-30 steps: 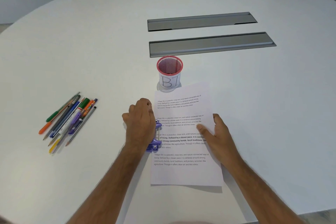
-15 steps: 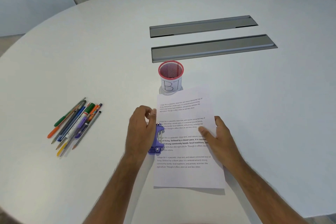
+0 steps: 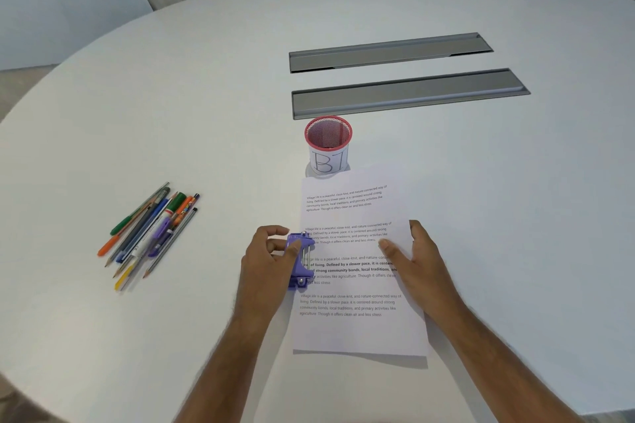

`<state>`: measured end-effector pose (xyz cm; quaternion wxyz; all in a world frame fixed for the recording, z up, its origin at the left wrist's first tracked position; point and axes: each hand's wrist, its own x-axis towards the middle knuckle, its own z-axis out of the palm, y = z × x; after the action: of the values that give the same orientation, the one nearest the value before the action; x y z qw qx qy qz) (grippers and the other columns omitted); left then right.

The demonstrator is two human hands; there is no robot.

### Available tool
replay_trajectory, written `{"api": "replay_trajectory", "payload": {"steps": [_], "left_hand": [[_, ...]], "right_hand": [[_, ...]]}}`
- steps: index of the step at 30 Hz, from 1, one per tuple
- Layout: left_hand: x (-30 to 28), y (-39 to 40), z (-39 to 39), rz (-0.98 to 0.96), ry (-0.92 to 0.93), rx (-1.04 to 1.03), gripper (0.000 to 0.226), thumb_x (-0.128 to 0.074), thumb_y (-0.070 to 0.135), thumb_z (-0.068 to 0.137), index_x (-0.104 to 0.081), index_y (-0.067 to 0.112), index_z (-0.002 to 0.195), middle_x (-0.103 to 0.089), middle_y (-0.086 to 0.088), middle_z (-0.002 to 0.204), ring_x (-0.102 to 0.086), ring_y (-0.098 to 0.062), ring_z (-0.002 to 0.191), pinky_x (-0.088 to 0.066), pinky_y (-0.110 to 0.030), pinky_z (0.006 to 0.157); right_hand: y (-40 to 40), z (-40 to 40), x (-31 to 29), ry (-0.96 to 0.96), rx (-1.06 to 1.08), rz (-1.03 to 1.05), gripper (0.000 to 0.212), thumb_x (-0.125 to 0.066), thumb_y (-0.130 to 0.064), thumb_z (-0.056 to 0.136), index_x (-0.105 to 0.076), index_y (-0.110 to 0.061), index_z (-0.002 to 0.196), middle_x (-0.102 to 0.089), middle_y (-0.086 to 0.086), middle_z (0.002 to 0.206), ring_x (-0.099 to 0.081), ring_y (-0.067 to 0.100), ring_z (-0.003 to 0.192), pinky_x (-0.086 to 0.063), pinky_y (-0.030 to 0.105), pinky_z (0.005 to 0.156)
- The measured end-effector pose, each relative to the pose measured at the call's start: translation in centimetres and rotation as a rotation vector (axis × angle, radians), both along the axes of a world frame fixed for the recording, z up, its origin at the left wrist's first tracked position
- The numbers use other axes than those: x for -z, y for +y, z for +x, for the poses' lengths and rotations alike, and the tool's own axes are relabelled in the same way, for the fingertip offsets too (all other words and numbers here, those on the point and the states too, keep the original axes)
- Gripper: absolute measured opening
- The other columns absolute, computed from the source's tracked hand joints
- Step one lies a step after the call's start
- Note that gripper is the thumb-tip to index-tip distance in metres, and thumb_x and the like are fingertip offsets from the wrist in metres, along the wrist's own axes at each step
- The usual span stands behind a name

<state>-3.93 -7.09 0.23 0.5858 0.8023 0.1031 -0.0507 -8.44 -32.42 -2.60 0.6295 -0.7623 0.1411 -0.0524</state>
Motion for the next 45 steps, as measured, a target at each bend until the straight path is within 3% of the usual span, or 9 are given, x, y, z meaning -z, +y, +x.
{"api": "replay_trajectory", "payload": {"steps": [4, 10, 17, 26, 30, 33, 37, 41, 45], "left_hand": [[0.2, 0.4, 0.3, -0.019, -0.010, 0.016, 0.026, -0.076, 0.017, 0.096, -0.059, 0.036, 0.102, -0.075, 0.001, 0.084, -0.072, 0.002, 0.059, -0.049, -0.013, 0.043], [-0.3, 1.5, 0.5, 0.008, -0.031, 0.006, 0.024, -0.076, 0.022, 0.097, -0.060, 0.036, 0.107, -0.077, 0.001, 0.086, -0.075, -0.010, 0.071, -0.054, -0.019, 0.052], [-0.4, 3.8, 1.2, 0.070, -0.058, -0.038, 0.024, -0.074, 0.022, 0.098, -0.061, 0.027, 0.118, -0.077, 0.000, 0.092, -0.075, -0.011, 0.073, -0.051, -0.011, 0.048], [0.0, 7.4, 2.4, 0.126, -0.046, -0.142, 0.023, -0.072, 0.022, 0.099, -0.062, 0.025, 0.120, -0.077, 0.004, 0.092, -0.073, -0.008, 0.072, -0.048, -0.011, 0.043], [0.3, 8.6, 2.6, 0.137, -0.028, -0.185, 0.023, -0.071, 0.021, 0.100, -0.062, 0.024, 0.121, -0.076, 0.003, 0.094, -0.071, -0.010, 0.071, -0.047, -0.016, 0.048], [0.4, 9.4, 2.8, 0.138, -0.015, -0.205, 0.025, -0.071, 0.020, 0.100, -0.062, 0.020, 0.124, -0.074, 0.003, 0.092, -0.070, -0.010, 0.071, -0.048, -0.019, 0.050], [0.5, 10.0, 2.8, 0.144, -0.005, -0.200, 0.030, -0.070, 0.018, 0.101, -0.061, 0.015, 0.129, -0.072, -0.001, 0.095, -0.069, -0.011, 0.073, -0.048, -0.021, 0.052], [0.6, 10.1, 2.7, 0.134, 0.002, -0.206, 0.030, -0.069, 0.017, 0.102, -0.060, 0.013, 0.130, -0.073, -0.007, 0.103, -0.069, -0.012, 0.074, -0.049, -0.022, 0.052], [0.6, 10.2, 2.7, 0.160, -0.007, -0.204, 0.029, -0.069, 0.017, 0.102, -0.059, 0.014, 0.129, -0.072, -0.011, 0.109, -0.070, -0.015, 0.079, -0.051, -0.023, 0.053]], "right_hand": [[-0.1, 0.0, -0.1, 0.006, 0.004, 0.016, 0.018, -0.070, -0.020, 0.101, -0.062, -0.024, 0.117, -0.078, -0.019, 0.117, -0.074, 0.002, 0.108, -0.055, 0.016, 0.086], [-0.8, -0.5, -0.4, -0.001, 0.005, 0.101, 0.020, -0.070, -0.018, 0.102, -0.064, -0.020, 0.120, -0.079, -0.013, 0.119, -0.076, 0.006, 0.108, -0.058, 0.014, 0.083], [-3.5, -1.1, -1.3, -0.039, 0.026, 0.123, 0.021, -0.069, -0.011, 0.101, -0.066, -0.021, 0.119, -0.079, -0.019, 0.116, -0.076, 0.000, 0.103, -0.055, 0.008, 0.079], [-7.8, -1.4, -0.7, -0.051, 0.063, 0.123, 0.024, -0.073, -0.023, 0.099, -0.068, -0.028, 0.122, -0.079, -0.009, 0.122, -0.077, 0.010, 0.110, -0.059, 0.014, 0.083], [-9.1, -1.4, -0.2, -0.039, 0.077, 0.076, 0.026, -0.075, -0.031, 0.097, -0.068, -0.033, 0.122, -0.079, -0.010, 0.124, -0.076, 0.011, 0.111, -0.060, 0.028, 0.090], [-9.5, -1.4, -0.2, -0.046, 0.084, 0.060, 0.032, -0.076, -0.040, 0.093, -0.068, -0.033, 0.122, -0.079, -0.011, 0.123, -0.076, 0.008, 0.110, -0.061, 0.023, 0.087], [-9.8, -1.4, 0.0, -0.030, 0.081, 0.053, 0.024, -0.074, -0.029, 0.099, -0.068, -0.034, 0.122, -0.079, -0.012, 0.123, -0.076, 0.009, 0.110, -0.055, 0.034, 0.094], [-9.6, -1.3, -0.4, -0.027, 0.085, 0.080, 0.023, -0.073, -0.024, 0.099, -0.069, -0.035, 0.119, -0.079, -0.013, 0.121, -0.077, 0.008, 0.108, -0.059, 0.015, 0.081], [-9.5, -1.2, -0.7, -0.033, 0.080, 0.102, 0.024, -0.072, -0.022, 0.100, -0.069, -0.033, 0.120, -0.079, -0.011, 0.123, -0.076, 0.009, 0.110, -0.058, 0.013, 0.082]]}}
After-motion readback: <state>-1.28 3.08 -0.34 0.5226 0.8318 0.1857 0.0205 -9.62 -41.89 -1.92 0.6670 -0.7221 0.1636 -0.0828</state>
